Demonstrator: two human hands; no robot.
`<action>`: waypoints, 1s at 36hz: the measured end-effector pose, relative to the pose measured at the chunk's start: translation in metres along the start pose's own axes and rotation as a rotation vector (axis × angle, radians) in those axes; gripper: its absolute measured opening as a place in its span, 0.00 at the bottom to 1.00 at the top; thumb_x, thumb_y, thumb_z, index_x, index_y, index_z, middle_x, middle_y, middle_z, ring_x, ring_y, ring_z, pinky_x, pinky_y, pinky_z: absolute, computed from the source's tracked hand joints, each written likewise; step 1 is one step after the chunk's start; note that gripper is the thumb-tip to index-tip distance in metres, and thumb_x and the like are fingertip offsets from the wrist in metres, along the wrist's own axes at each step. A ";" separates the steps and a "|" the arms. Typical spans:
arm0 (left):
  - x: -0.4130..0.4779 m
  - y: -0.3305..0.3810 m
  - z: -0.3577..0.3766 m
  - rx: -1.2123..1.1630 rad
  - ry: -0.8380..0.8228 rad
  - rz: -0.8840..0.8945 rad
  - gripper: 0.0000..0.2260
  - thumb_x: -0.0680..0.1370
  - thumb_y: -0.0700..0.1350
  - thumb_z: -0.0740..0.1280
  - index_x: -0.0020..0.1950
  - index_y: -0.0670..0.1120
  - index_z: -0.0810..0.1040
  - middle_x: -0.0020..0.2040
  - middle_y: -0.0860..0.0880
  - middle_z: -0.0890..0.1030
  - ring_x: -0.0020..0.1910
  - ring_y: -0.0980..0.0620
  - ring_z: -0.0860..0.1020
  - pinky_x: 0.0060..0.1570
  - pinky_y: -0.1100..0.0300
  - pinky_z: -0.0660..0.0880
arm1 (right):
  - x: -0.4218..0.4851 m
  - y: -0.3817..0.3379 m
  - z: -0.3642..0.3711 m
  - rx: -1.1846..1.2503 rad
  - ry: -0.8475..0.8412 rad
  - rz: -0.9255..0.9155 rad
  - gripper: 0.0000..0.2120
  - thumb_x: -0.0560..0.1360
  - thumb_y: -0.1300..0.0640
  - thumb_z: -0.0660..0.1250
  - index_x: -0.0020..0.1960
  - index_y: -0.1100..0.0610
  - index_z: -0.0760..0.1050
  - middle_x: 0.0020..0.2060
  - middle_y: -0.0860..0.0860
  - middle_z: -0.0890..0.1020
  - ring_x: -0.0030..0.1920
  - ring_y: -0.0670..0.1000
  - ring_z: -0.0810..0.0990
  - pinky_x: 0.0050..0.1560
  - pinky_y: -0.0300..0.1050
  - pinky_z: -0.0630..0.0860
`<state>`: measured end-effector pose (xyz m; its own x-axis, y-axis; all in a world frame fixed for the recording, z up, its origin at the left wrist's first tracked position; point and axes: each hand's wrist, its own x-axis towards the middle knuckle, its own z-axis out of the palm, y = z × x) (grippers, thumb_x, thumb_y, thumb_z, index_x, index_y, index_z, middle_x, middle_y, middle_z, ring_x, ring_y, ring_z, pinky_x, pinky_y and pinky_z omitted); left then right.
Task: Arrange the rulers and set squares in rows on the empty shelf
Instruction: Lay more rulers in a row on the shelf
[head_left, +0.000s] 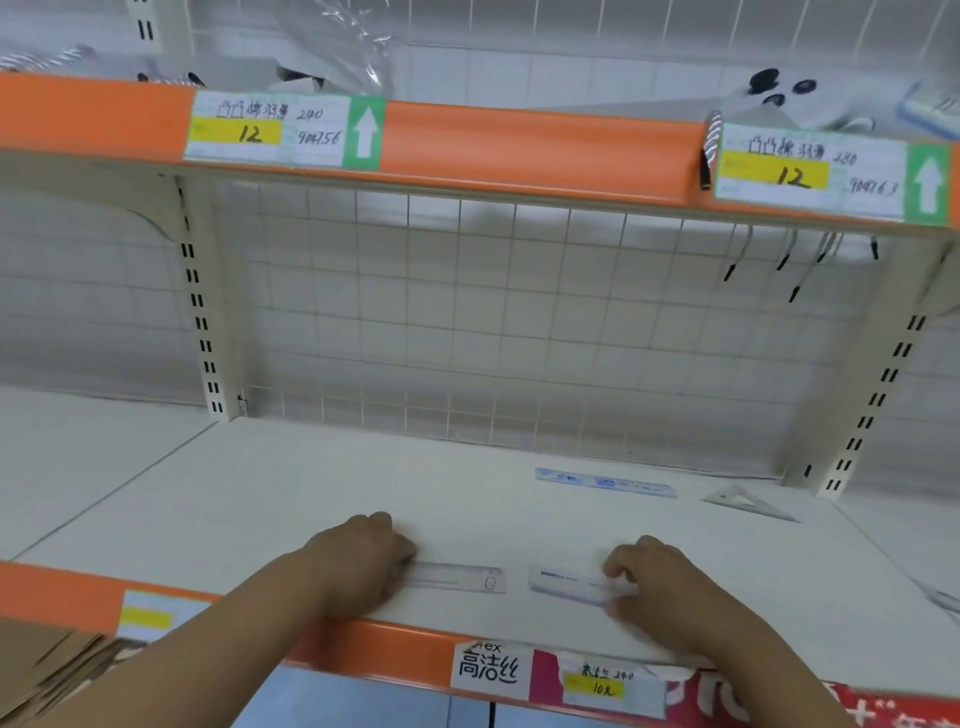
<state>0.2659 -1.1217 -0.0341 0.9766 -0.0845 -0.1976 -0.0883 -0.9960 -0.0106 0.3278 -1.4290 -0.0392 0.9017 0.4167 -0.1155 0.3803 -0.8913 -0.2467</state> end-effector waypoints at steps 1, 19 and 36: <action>-0.001 -0.001 0.000 -0.002 -0.003 -0.010 0.11 0.81 0.49 0.56 0.58 0.48 0.74 0.52 0.48 0.69 0.57 0.46 0.73 0.56 0.54 0.72 | 0.001 -0.003 -0.001 -0.005 0.005 -0.006 0.16 0.77 0.48 0.64 0.64 0.48 0.70 0.52 0.44 0.67 0.59 0.46 0.68 0.61 0.39 0.67; -0.036 -0.027 -0.003 -0.001 -0.058 -0.265 0.19 0.80 0.57 0.60 0.64 0.45 0.72 0.62 0.45 0.69 0.62 0.46 0.71 0.60 0.55 0.70 | 0.032 -0.110 0.022 -0.078 -0.012 -0.279 0.18 0.79 0.50 0.62 0.67 0.53 0.71 0.61 0.53 0.70 0.64 0.53 0.67 0.62 0.47 0.69; -0.035 -0.025 -0.007 -0.070 -0.087 -0.357 0.20 0.78 0.56 0.65 0.62 0.44 0.74 0.61 0.45 0.73 0.59 0.47 0.75 0.57 0.57 0.72 | 0.049 -0.129 0.021 -0.093 -0.134 -0.252 0.16 0.79 0.55 0.63 0.65 0.59 0.67 0.62 0.57 0.70 0.63 0.55 0.68 0.63 0.48 0.69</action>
<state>0.2351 -1.0939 -0.0199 0.9230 0.2683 -0.2760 0.2716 -0.9620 -0.0270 0.3189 -1.2898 -0.0330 0.7434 0.6414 -0.1897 0.6117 -0.7666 -0.1950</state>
